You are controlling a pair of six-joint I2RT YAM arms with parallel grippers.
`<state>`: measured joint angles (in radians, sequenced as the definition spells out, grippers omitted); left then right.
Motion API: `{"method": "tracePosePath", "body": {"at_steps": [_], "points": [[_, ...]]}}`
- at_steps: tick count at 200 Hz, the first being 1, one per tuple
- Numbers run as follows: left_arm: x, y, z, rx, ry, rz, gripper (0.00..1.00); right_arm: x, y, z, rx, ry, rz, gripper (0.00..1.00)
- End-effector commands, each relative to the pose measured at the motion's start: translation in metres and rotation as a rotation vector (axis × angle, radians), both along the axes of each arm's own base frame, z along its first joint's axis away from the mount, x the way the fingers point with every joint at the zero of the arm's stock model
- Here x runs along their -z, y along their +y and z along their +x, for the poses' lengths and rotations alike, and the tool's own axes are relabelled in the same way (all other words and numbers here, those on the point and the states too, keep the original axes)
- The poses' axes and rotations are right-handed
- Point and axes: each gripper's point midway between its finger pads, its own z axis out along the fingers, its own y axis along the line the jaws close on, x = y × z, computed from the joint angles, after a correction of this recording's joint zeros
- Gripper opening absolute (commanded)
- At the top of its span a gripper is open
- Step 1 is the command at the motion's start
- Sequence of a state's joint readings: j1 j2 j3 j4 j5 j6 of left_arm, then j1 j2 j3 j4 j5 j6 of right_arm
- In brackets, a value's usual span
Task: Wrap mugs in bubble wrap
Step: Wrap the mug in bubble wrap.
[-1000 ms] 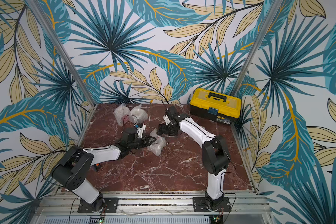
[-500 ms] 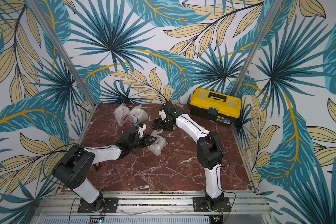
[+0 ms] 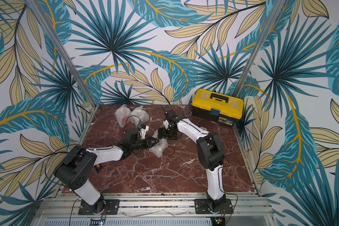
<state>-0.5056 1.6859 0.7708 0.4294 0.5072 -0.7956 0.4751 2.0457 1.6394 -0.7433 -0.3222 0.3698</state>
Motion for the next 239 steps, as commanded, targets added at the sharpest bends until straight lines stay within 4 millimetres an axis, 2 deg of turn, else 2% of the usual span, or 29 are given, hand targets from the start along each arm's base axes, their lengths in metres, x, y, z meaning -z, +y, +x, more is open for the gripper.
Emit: {"method": "tracePosePath", "body": {"at_steps": [1, 52, 87, 106, 129, 157, 188, 206, 239], "points": [[0.039, 0.006, -0.012, -0.005, 0.113, 0.085, 0.33, 0.039, -0.014, -0.034, -0.034, 0.135, -0.098, 0.86], [0.016, 0.005, -0.011, -0.004, 0.069, 0.055, 0.25, 0.059, -0.026, -0.048, -0.035, 0.172, -0.149, 0.86], [-0.005, 0.006, -0.012, -0.009, 0.027, 0.029, 0.25, 0.066, -0.028, -0.051, -0.030, 0.184, -0.156, 0.86], [-0.016, 0.011, -0.014, -0.033, 0.006, 0.020, 0.32, 0.068, -0.029, -0.052, -0.028, 0.188, -0.159, 0.86], [-0.026, 0.024, -0.014, -0.105, -0.016, 0.019, 0.45, 0.071, -0.030, -0.053, -0.028, 0.188, -0.161, 0.86], [-0.018, 0.046, -0.013, -0.232, 0.020, 0.073, 0.54, 0.072, -0.028, -0.054, -0.027, 0.190, -0.152, 0.86], [0.009, 0.074, -0.011, -0.374, 0.104, 0.206, 0.66, 0.074, -0.026, -0.054, -0.027, 0.191, -0.145, 0.86], [0.019, 0.071, -0.007, -0.373, 0.130, 0.223, 0.73, 0.075, -0.026, -0.054, -0.030, 0.190, -0.149, 0.86], [0.041, 0.066, 0.000, -0.372, 0.177, 0.260, 0.74, 0.078, -0.026, -0.055, -0.035, 0.190, -0.166, 0.86]]}}
